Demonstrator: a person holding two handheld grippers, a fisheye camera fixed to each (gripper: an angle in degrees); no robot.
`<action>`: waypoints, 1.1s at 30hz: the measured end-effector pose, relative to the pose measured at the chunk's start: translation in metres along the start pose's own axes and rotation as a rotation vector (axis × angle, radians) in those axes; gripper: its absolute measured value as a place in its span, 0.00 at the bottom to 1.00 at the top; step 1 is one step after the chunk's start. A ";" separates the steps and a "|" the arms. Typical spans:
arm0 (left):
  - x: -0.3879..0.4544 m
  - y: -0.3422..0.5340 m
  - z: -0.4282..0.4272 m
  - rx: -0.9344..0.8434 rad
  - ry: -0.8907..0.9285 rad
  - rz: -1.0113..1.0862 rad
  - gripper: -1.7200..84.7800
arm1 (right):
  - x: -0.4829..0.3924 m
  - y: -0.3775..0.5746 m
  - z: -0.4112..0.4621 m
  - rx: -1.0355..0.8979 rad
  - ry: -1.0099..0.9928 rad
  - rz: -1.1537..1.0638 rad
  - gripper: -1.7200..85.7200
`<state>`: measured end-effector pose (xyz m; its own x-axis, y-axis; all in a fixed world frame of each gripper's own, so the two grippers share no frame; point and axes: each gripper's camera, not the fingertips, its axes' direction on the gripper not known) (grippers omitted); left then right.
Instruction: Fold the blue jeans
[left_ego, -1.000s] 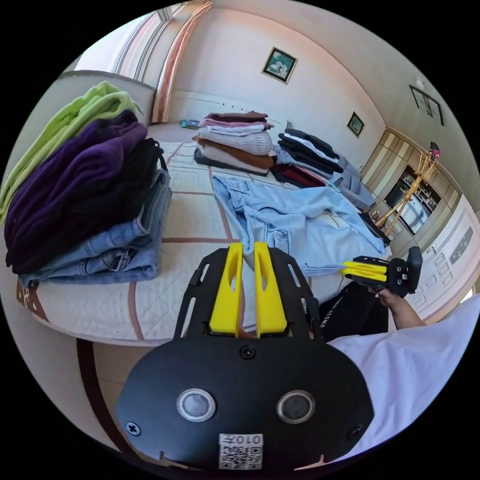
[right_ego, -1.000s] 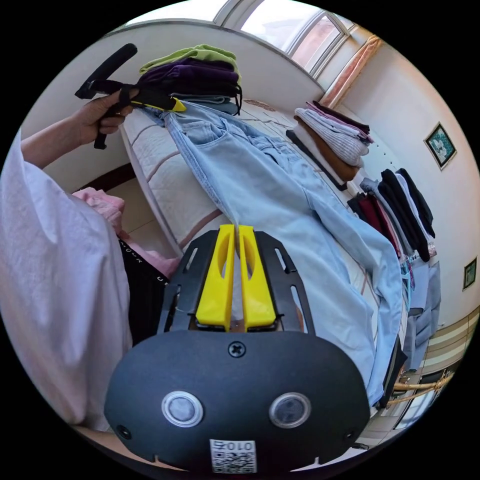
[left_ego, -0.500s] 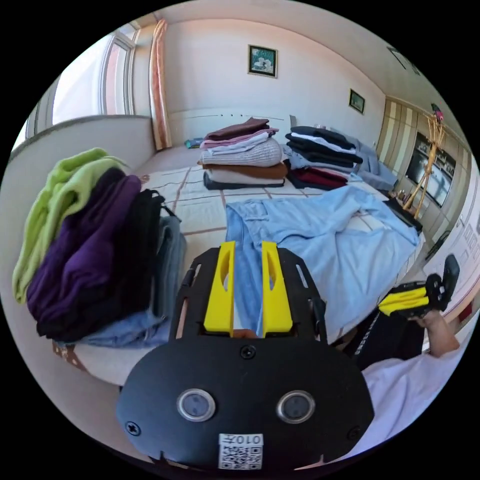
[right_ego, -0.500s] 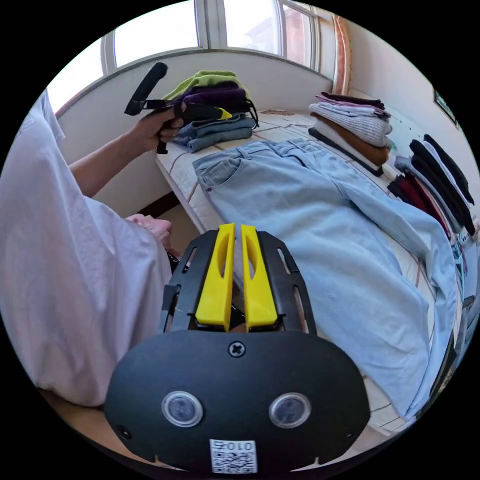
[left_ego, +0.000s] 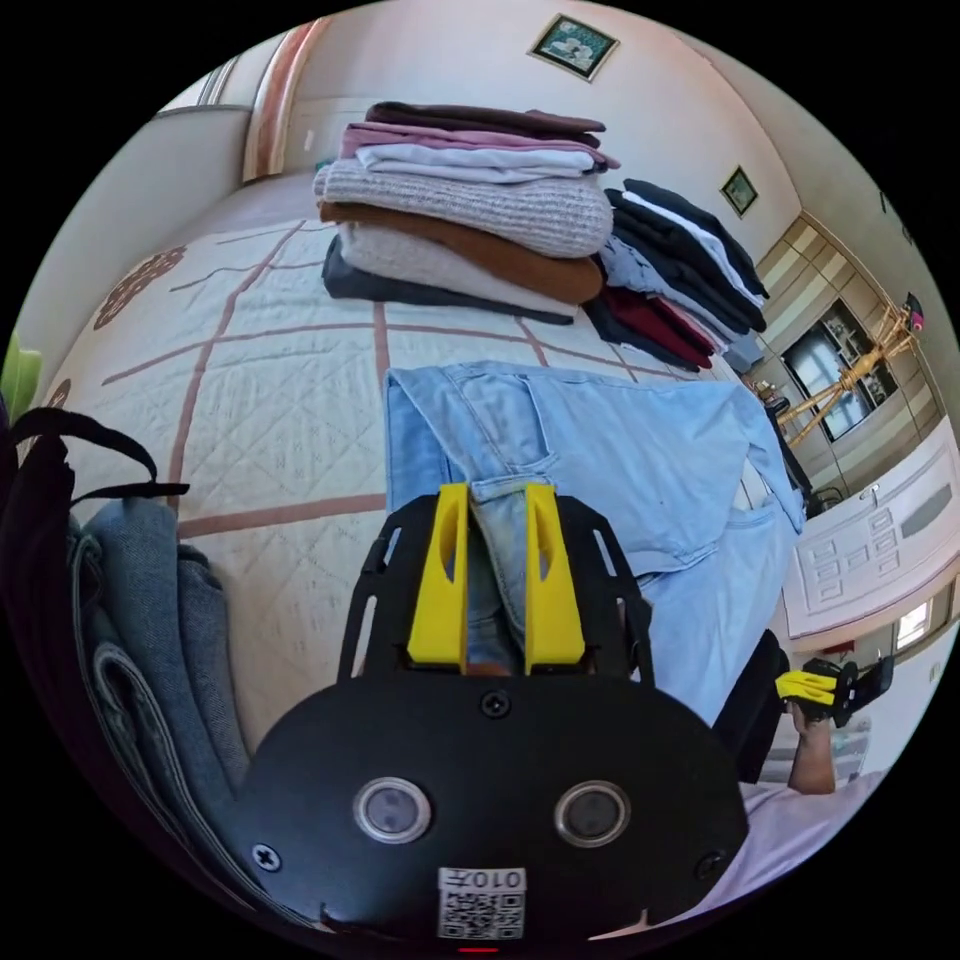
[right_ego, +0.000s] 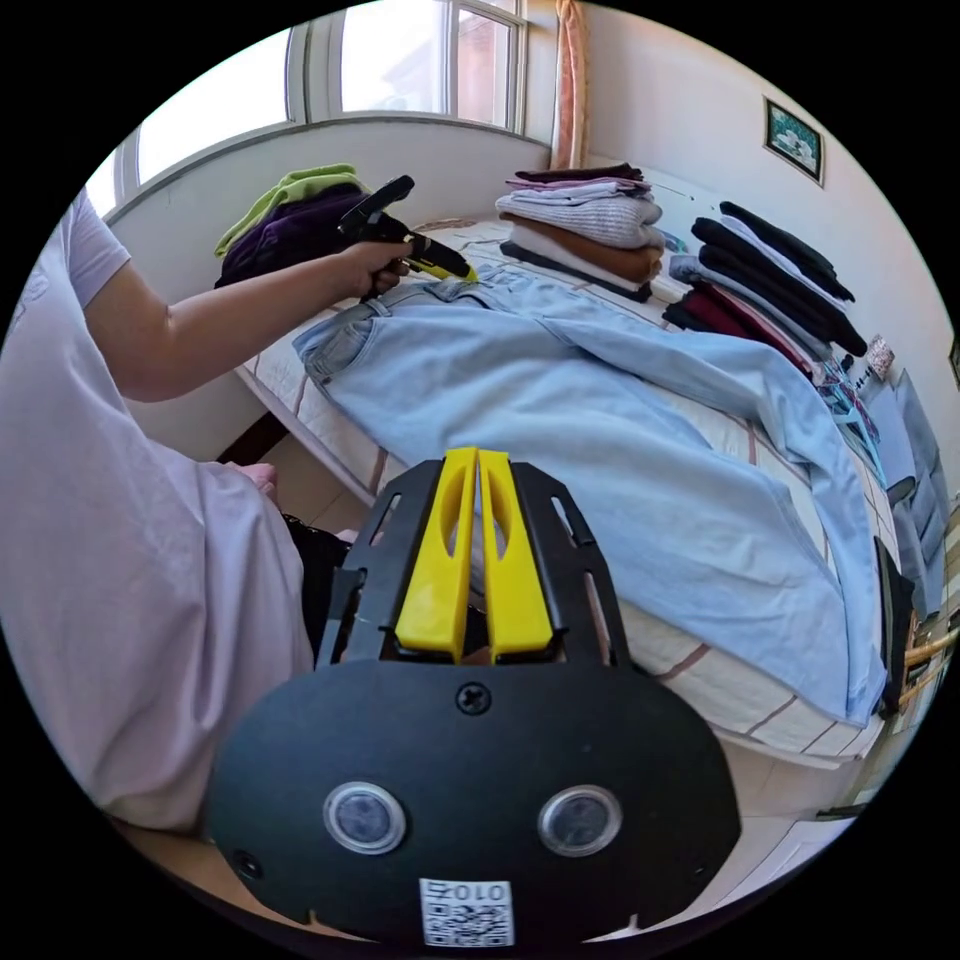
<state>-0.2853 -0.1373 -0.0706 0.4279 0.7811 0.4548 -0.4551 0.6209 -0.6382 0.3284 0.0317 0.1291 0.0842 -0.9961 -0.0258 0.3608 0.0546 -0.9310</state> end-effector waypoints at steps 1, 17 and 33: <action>0.000 0.000 -0.002 0.012 0.006 0.009 0.09 | 0.001 0.000 0.004 -0.011 0.005 0.001 0.05; -0.033 -0.022 0.029 0.080 -0.142 0.002 0.05 | -0.001 -0.009 0.025 -0.057 0.051 0.041 0.05; 0.068 0.003 0.008 0.162 -0.410 0.057 0.12 | 0.025 0.035 0.014 0.065 0.240 0.328 0.14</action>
<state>-0.2642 -0.0816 -0.0367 0.0683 0.7557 0.6514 -0.5993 0.5531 -0.5788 0.3557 0.0098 0.1012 -0.0114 -0.9126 -0.4088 0.4096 0.3687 -0.8344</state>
